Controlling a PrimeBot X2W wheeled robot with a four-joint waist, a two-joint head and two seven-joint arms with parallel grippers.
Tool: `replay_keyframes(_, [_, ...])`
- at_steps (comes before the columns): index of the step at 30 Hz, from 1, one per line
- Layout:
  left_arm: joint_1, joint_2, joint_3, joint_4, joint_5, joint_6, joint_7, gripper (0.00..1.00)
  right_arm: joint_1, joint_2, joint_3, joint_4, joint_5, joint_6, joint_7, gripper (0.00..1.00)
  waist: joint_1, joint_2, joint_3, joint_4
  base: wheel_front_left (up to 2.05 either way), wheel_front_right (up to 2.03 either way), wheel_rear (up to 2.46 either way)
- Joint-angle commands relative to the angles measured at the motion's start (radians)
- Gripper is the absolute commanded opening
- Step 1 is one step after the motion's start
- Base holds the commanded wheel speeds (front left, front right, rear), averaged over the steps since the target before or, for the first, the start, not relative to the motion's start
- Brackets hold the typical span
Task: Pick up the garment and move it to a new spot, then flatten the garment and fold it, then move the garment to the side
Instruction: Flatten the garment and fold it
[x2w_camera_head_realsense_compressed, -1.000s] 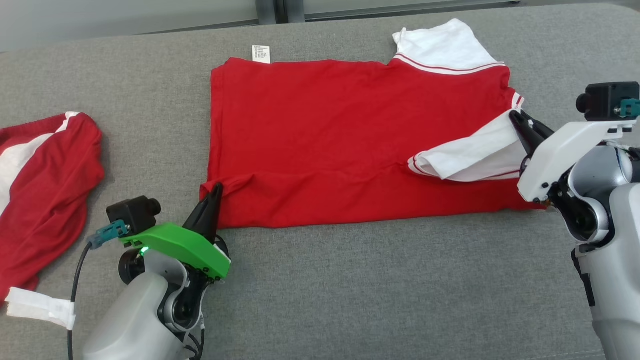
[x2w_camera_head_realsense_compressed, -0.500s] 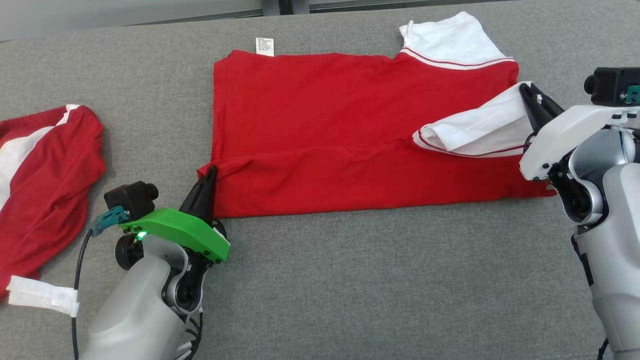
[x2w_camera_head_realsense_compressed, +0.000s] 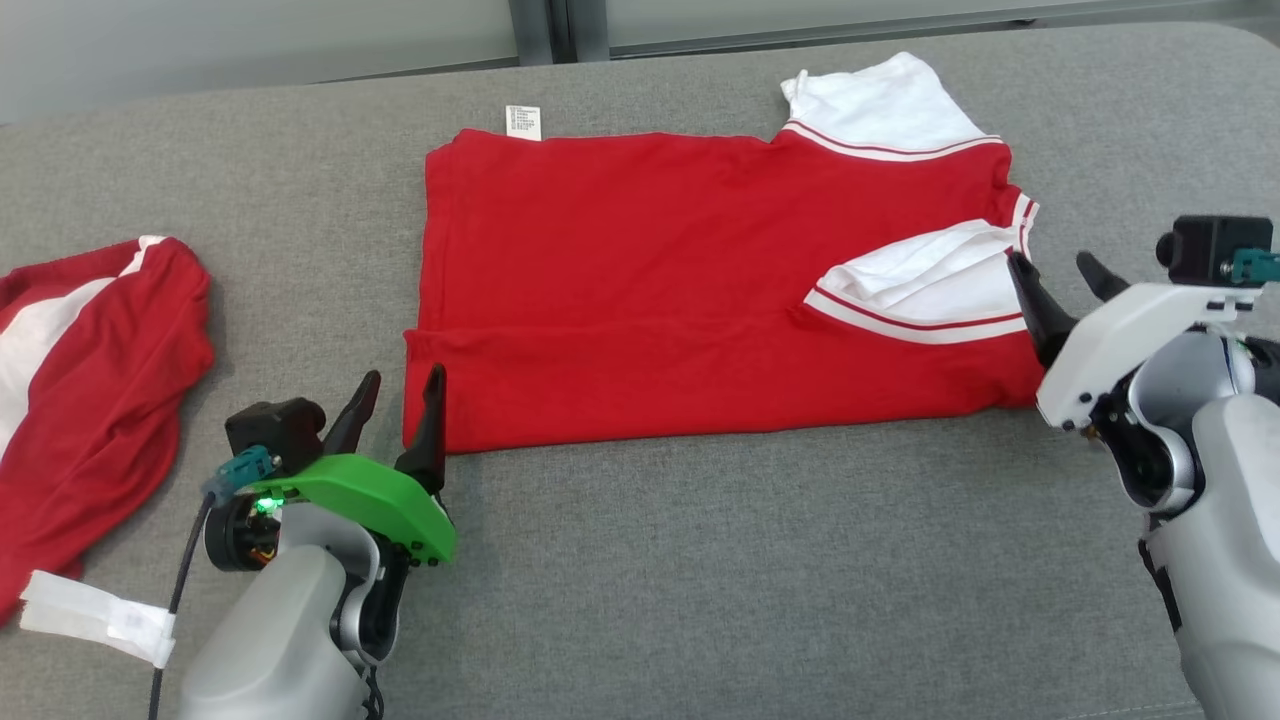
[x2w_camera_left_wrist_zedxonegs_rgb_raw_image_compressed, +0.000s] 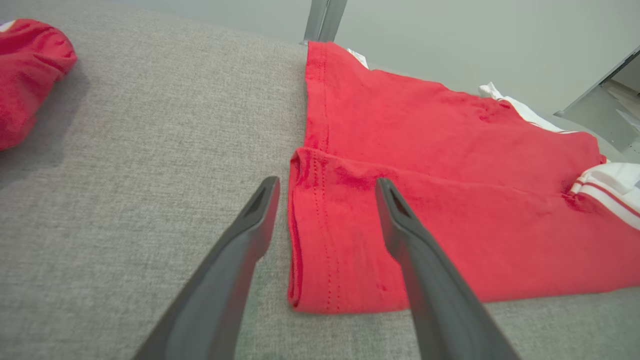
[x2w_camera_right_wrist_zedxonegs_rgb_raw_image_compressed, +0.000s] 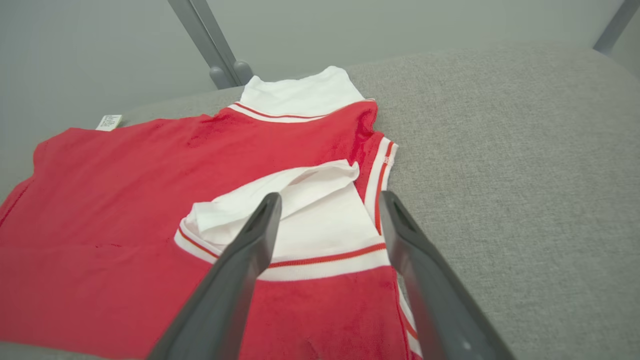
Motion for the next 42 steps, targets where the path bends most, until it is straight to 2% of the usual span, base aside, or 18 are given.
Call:
replay_keyframes(1, [0.016, 0.003, -0.002, -0.006, 0.036, 0.025, -0.003, 1.00, 0.027, 0.000, -0.023, 0.004, -0.029, 0.000, 0.019, 1.00, 0.0000, 0.0000, -0.007, -0.005, 0.00, 0.00, 0.00])
replay_keyframes(5, [0.031, -0.012, -0.026, 0.007, 0.117, 0.092, -0.003, 1.00, 0.082, 0.031, -0.104, 0.036, -0.110, 0.000, 0.072, 1.00, 0.0000, 0.0000, -0.012, -0.007, 0.00, 0.00, 0.00])
replay_keyframes(12, [-0.010, -0.036, -0.058, 0.086, 0.198, 0.158, -0.003, 1.00, 0.064, 0.112, -0.177, 0.089, -0.200, 0.000, 0.108, 1.00, 0.0000, 0.0000, 0.005, -0.013, 0.00, 0.00, 0.00])
replay_keyframes(15, [-0.031, -0.047, -0.072, 0.131, 0.219, 0.169, -0.002, 1.00, 0.050, 0.124, -0.203, 0.129, -0.248, -0.001, 0.126, 1.00, 0.0000, 0.0000, 0.019, -0.012, 0.00, 0.00, 0.00])
replay_keyframes(21, [-0.061, -0.075, -0.095, 0.217, 0.217, 0.156, 0.025, 1.00, 0.022, 0.161, -0.239, 0.196, -0.324, 0.000, 0.149, 1.00, 0.0000, 0.0000, 0.040, -0.008, 0.00, 0.00, 0.00])
replay_keyframes(22, [-0.065, -0.078, -0.095, 0.231, 0.214, 0.154, 0.028, 0.86, 0.021, 0.165, -0.242, 0.206, -0.330, 0.000, 0.154, 1.00, 0.0000, 0.0000, 0.042, -0.008, 0.00, 0.00, 0.00])
replay_keyframes(23, [-0.066, -0.081, -0.096, 0.247, 0.210, 0.152, 0.033, 0.49, 0.019, 0.169, -0.243, 0.218, -0.335, 0.000, 0.160, 1.00, 0.0000, 0.0000, 0.043, -0.008, 0.00, 0.00, 0.00])
replay_keyframes(24, [-0.068, -0.083, -0.099, 0.261, 0.208, 0.148, 0.036, 0.06, 0.017, 0.172, -0.244, 0.228, -0.336, 0.000, 0.167, 1.00, 0.0000, 0.0000, 0.044, -0.008, 0.00, 0.00, 0.00])
replay_keyframes(25, [-0.070, -0.084, -0.100, 0.275, 0.206, 0.142, 0.038, 0.00, 0.016, 0.178, -0.243, 0.241, -0.332, 0.000, 0.177, 0.64, 0.0000, 0.0000, 0.043, -0.008, 0.00, 0.00, 0.00])
replay_keyframes(26, [-0.069, -0.087, -0.101, 0.288, 0.202, 0.135, 0.041, 0.00, 0.015, 0.182, -0.241, 0.247, -0.326, 0.000, 0.178, 0.13, 0.0000, 0.0000, 0.043, -0.008, 0.00, 0.00, 0.00])
replay_keyframes(27, [-0.068, -0.089, -0.101, 0.297, 0.198, 0.129, 0.040, 0.00, 0.015, 0.184, -0.237, 0.250, -0.320, 0.000, 0.179, 0.00, 0.0000, 0.0000, 0.041, -0.008, 0.00, 0.00, 0.00])
replay_keyframes(32, [-0.047, -0.092, -0.086, 0.315, 0.179, 0.091, 0.023, 0.00, 0.039, 0.177, -0.237, 0.219, -0.274, 0.000, 0.153, 0.00, 0.0000, 0.0000, 0.016, -0.004, 0.00, 0.00, 0.00])
replay_keyframes(36, [-0.015, -0.087, -0.070, 0.288, 0.164, 0.067, 0.008, 0.00, 0.081, 0.171, -0.229, 0.136, -0.210, 0.000, 0.131, 0.00, 0.0000, 0.0000, -0.018, 0.001, 0.00, 0.00, 0.00])
replay_keyframes(42, [0.064, -0.054, -0.050, 0.199, 0.167, 0.074, 0.001, 0.00, 0.204, 0.156, -0.237, -0.037, -0.154, -0.001, 0.144, 0.00, 0.0000, 0.0000, -0.062, 0.005, 0.00, 0.00, 0.00])
